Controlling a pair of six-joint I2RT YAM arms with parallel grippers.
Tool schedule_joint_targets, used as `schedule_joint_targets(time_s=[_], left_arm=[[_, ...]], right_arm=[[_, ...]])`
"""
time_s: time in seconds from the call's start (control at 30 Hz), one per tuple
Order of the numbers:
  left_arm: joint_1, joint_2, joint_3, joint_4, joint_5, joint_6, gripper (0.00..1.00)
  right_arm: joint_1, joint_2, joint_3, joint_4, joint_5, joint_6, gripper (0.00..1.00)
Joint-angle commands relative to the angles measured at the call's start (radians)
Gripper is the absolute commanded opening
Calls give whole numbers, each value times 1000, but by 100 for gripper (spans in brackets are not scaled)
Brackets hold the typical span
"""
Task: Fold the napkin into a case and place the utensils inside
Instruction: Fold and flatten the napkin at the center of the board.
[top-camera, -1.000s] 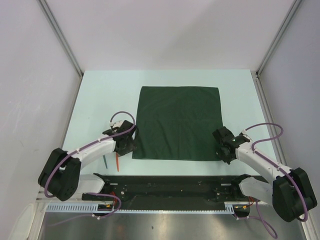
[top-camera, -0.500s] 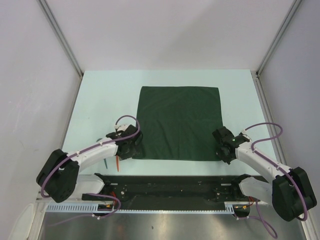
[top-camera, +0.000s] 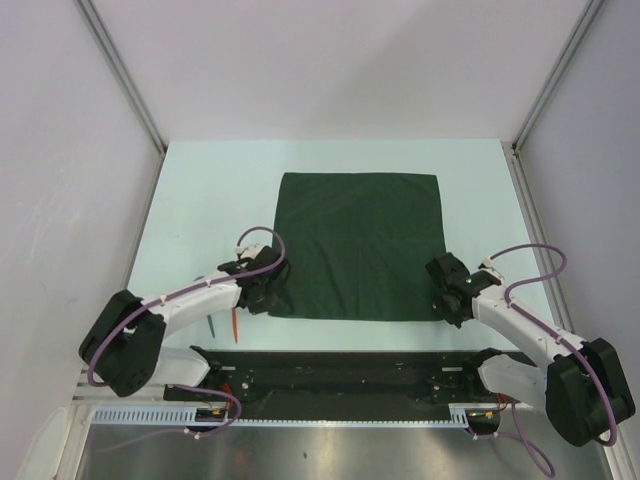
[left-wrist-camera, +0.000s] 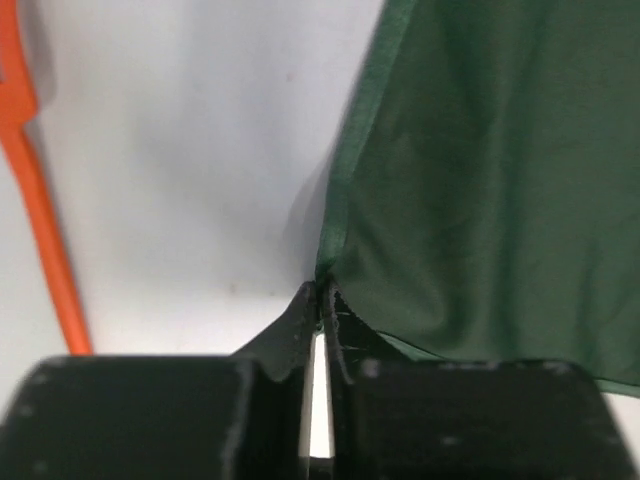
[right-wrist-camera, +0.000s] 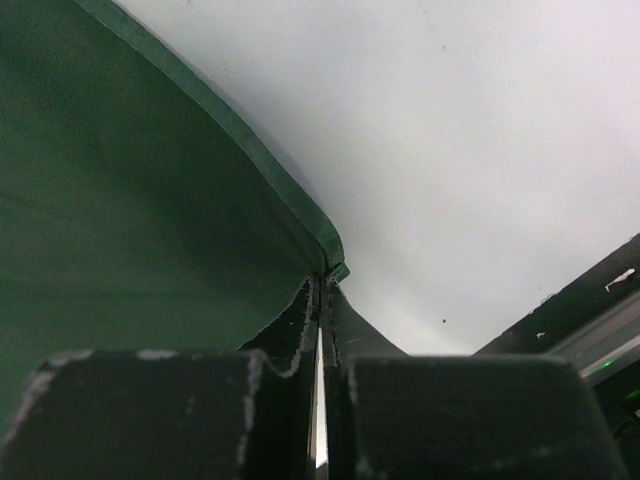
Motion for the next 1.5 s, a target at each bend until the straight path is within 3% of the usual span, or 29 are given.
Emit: schedule_joint_targets(time_s=[0.0, 0.33, 0.57, 0.73, 1.03, 1.17, 1.23, 1.37, 1.47], left_arm=[[-7, -24, -17, 65, 64, -14, 0], [-7, -381, 110, 227, 25, 224, 0], [-7, -555, 262, 385, 129, 436, 0], [-8, -625, 406, 416, 257, 542, 0], [-7, -719, 572, 450, 391, 557, 0], [-7, -679, 603, 450, 296, 546, 0], [-7, -623, 615, 425, 206, 543, 0], [-1, -453, 661, 316, -21, 533, 0], [85, -304, 662, 254, -48, 481, 0]], right_arm=[[-6, -16, 40, 19, 56, -59, 0], [-12, -261, 125, 278, -46, -516, 0], [-12, -457, 335, 285, -178, -756, 0], [-8, -581, 488, 292, -327, -862, 0], [-55, -687, 717, 317, -559, -981, 0], [-83, -663, 717, 364, -487, -978, 0], [-74, -623, 712, 364, -332, -972, 0], [-42, -391, 717, 340, -119, -975, 0], [-68, -252, 677, 410, -94, -991, 0]])
